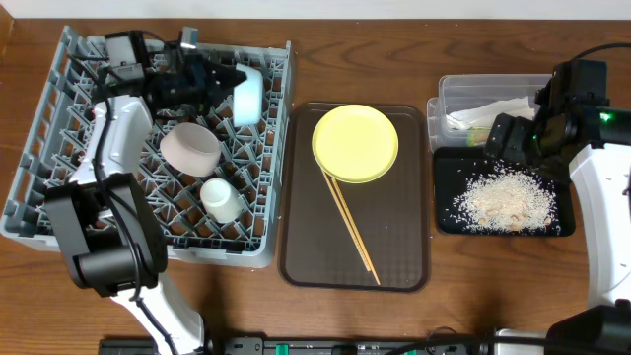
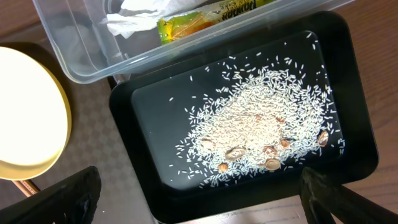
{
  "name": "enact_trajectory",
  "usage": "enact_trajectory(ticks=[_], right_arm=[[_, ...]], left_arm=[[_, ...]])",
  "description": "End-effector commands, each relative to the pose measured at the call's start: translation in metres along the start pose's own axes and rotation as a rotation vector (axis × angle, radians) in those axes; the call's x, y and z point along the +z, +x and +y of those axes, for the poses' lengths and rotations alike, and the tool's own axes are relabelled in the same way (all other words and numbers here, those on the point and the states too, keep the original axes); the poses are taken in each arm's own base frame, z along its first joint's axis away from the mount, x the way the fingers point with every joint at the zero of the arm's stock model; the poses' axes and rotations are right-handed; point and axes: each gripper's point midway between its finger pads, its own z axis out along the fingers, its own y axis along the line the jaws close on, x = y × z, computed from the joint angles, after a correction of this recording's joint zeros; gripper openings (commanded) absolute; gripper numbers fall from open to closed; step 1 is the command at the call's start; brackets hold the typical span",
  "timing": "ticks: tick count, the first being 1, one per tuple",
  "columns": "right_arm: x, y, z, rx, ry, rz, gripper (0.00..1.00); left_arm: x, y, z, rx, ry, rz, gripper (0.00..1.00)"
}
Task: Sort waste into correct bins and load items into the dishwasher
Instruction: 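Carry the blue bowl into the dish rack and release it, then reach the left gripper to the chopsticks and grasp one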
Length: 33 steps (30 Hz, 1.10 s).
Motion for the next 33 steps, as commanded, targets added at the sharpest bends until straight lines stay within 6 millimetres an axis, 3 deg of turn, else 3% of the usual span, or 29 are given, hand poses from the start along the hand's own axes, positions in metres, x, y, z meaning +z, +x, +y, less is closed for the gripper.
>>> enact_trajectory(ticks=[1,4,7,9,13,18,22,27,29,33], right_arm=[[-0.006,-0.006,0.001,0.014,-0.009,-0.020,0.99],[-0.006,-0.006,0.001,0.014,-0.009,-0.020,0.99],[-0.006,-0.006,0.001,0.014,-0.008,-0.020,0.99],[-0.006,-0.006,0.001,0.014,-0.009,-0.019,0.99],[-0.006,-0.005,0.000,0.014,-0.008,-0.017,0.99],[-0.006,-0.005,0.000,0.014,-0.007,-0.015,0.99],[-0.006,-0.004,0.000,0.014,-0.007,-0.014,0.99],[-0.006,-0.004,0.000,0.014,-0.007,-0.014,0.99],[-0.006,-0.004,0.000,0.014,-0.006,-0.013,0.99],[-0.006,-0.005,0.000,0.014,-0.007,-0.014,0.99]], left_arm=[[-0.013,-0.011,0.014,-0.056,0.012,-0.024,0.07],[-0.021,-0.017,0.030,-0.088,0.003,-0.043,0.08],[-0.030,-0.024,0.043,-0.111,-0.014,-0.071,0.17],[-0.038,-0.030,0.052,-0.119,-0.045,-0.104,0.36],[-0.057,-0.042,0.067,-0.130,-0.100,-0.174,0.64],[-0.083,-0.056,0.073,-0.111,-0.111,-0.244,0.74],[-0.104,-0.064,0.062,-0.073,-0.112,-0.295,0.80],[-0.122,-0.066,0.030,0.012,-0.148,-0.352,0.83],[-0.122,-0.056,0.012,0.067,-0.216,-0.359,0.84],[-0.114,-0.018,0.007,0.085,-0.491,-0.332,0.85]])
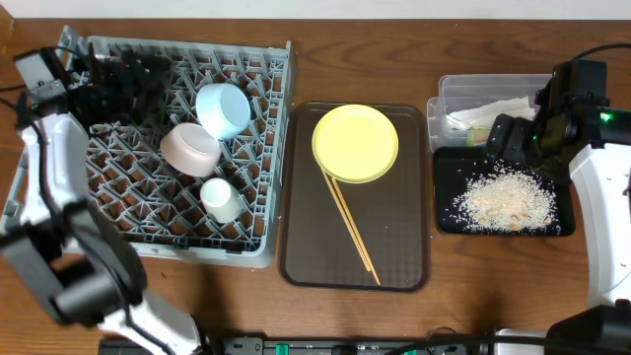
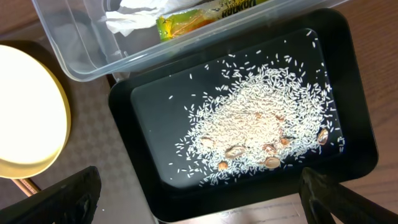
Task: Sort waste into correct bins and load items into the dishwasher
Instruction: 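Reach the left gripper to the chopsticks and grasp one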
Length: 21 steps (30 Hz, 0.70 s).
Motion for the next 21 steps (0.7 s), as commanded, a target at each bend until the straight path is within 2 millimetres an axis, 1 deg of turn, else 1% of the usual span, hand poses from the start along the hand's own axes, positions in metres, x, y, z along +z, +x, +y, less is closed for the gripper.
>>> enact_trajectory(ticks=[1,3,6,9,12,15,17,19,21], right_arm=[[-0.006,-0.006,0.001,0.014,-0.009,-0.021,0.99],[-0.006,-0.006,0.001,0.014,-0.009,-0.021,0.99],[-0.006,-0.006,0.001,0.014,-0.008,-0.020,0.99],[-0.006,-0.006,0.001,0.013,-0.008,-0.020,0.99],[-0.006,-0.006,0.001,0.006,-0.008,-0.020,0.99],[-0.006,-0.006,0.001,0.006,-0.008,-0.020,0.99],[-0.006,-0.006,0.001,0.006,-0.008,-0.020,0.99],[-0.006,-0.006,0.001,0.006,-0.008,-0.020,0.99],[-0.006,-0.006,0.001,0.006,-0.008,-0.019,0.99]], left_arm=[[-0.009,0.029,-0.017,0.178,-0.276,-0.041,0.85],[-0.011,0.060,-0.020,0.199,-0.414,-0.004,0.85],[-0.011,0.110,-0.030,0.254,-0.534,0.091,0.86],[-0.001,0.155,-0.045,0.328,-0.560,0.199,0.86],[0.012,0.194,-0.056,0.384,-0.546,0.309,0.86],[0.026,0.226,-0.060,0.430,-0.539,0.390,0.86],[0.035,0.246,-0.057,0.408,-0.565,0.426,0.86],[0.039,0.255,-0.047,0.367,-0.644,0.407,0.86],[0.042,0.262,-0.029,0.319,-0.766,0.352,0.86]])
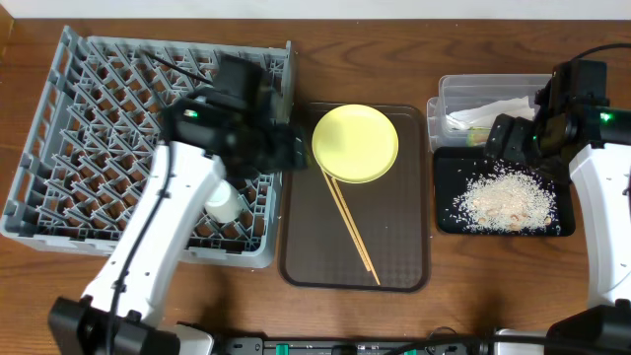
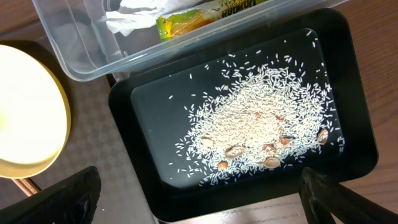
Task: Sort waste into correct bins and load items into the dishwasher
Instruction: 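Reach the left gripper to the chopsticks and grasp one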
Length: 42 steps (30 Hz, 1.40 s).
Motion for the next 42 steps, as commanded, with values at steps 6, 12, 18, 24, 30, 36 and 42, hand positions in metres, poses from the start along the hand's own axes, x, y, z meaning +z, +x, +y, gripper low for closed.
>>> enact_trajectory(ticks=[6,12,18,24,30,36,42], right_arm=[[-0.006,-0.006,0.001,0.006,-0.009,-0.020,0.99],[-0.006,-0.006,0.001,0.006,-0.008,-0.020,0.99],[-0.006,-0.005,0.000,0.006,-0.007,-0.016,0.99],[-0.006,-0.004,0.000,-0.001,-0.007,-0.013,0.99],[-0.006,-0.004,0.000,-0.001,-0.006,-0.013,0.99],[-0.006,-0.004,0.000,-0.001,-0.006,-0.013,0.99],[-0.006,-0.004,0.000,-0.001,-0.007,-0.012,0.99]], left_arm=[[0.080,0.041,0.007,-0.137,-0.274,0.046,0.86],[0.129,0.055,-0.007,-0.100,-0.306,0.096,0.86],[0.165,0.071,0.005,-0.198,-0.392,0.153,0.85],[0.185,0.078,0.017,-0.230,-0.440,0.188,0.85],[0.190,0.079,0.017,-0.230,-0.440,0.191,0.85],[0.190,0.082,0.019,-0.233,-0.446,0.205,0.54],[0.197,0.085,0.023,-0.233,-0.437,0.199,0.46]])
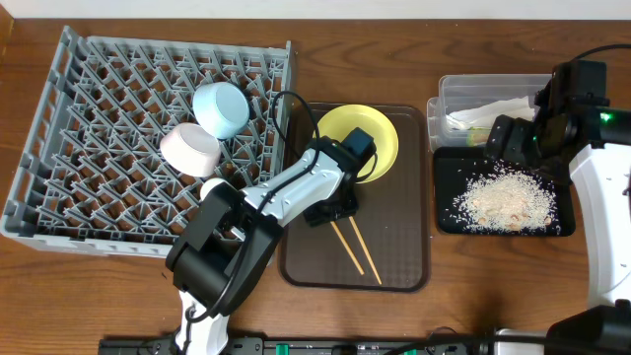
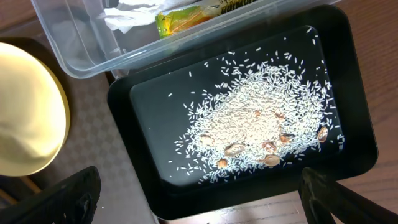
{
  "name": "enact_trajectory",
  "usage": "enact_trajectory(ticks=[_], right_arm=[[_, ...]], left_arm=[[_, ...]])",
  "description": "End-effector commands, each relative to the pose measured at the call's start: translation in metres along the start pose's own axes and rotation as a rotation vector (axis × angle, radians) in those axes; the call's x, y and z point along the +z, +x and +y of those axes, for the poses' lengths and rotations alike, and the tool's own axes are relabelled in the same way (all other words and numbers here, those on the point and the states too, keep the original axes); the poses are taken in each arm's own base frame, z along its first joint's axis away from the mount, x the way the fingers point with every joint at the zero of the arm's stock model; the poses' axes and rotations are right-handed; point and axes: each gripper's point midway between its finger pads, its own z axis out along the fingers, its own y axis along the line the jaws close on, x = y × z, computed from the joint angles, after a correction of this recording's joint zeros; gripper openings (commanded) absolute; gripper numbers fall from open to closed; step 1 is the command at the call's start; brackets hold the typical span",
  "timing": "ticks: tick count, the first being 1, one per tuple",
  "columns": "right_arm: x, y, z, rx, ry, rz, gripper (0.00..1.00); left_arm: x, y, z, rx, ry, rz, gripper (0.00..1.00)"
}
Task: Sort waste into correct bins and load items into the dishwasher
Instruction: 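Reach the left gripper to the chopsticks and grasp one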
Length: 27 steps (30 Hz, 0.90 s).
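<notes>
A yellow plate [image 1: 370, 133] lies tilted at the back of the brown tray [image 1: 399, 256]. My left gripper [image 1: 333, 202] sits at the plate's near left rim and looks shut on it, with its fingers mostly hidden under the wrist. Two chopsticks [image 1: 351, 247] lie on the tray below the gripper. The grey dish rack [image 1: 59, 148] holds a blue cup [image 1: 219, 108] and a pink bowl [image 1: 190, 150]. My right gripper [image 2: 202, 202] hangs open and empty over the near edge of the black bin [image 2: 124, 130], which holds rice [image 2: 255, 127].
A clear bin [image 2: 74, 59] with tissue and a yellow-green wrapper [image 2: 180, 25] stands behind the black bin. The left arm stretches from the front of the table across the rack's right corner. The rack's left half holds nothing.
My left arm has moved from the rack's right edge onto the tray, and its gripper is at the plate's rim. The plate lay flat then and is tilted now. The right arm has stayed still.
My left gripper was at the blue cup at the back of the rack. Then it was at the rack's far left with the cup left standing in the rack. Then it was at the rack's right edge, and now it is on the plate. The right gripper stayed open over the black bin.
</notes>
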Motion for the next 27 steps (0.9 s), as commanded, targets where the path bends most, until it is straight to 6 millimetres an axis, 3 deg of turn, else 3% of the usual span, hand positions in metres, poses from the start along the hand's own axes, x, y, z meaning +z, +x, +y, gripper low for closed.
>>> enact_trajectory(ticks=[1,5,17,21,23,27], right_arm=[[-0.006,-0.006,0.001,-0.001,-0.009,-0.021,0.99],[-0.006,-0.006,0.001,-0.001,-0.009,-0.021,0.99],[-0.006,-0.006,0.001,-0.001,-0.009,-0.021,0.99],[-0.006,-0.006,0.001,-0.001,-0.008,-0.021,0.99],[-0.006,-0.006,0.001,-0.001,-0.009,-0.020,0.99],[-0.006,-0.006,0.001,-0.001,-0.009,-0.021,0.99]], left_arm=[[0.018,0.004,0.012,-0.007,-0.042,0.005,0.45],[0.025,0.005,0.015,-0.007,-0.040,0.003,0.41],[0.025,0.005,0.016,-0.006,-0.044,0.004,0.11],[0.023,0.000,0.020,0.002,-0.064,-0.019,0.08],[0.016,-0.005,0.023,0.023,-0.071,-0.041,0.08],[-0.022,-0.018,0.014,0.159,0.002,-0.109,0.08]])
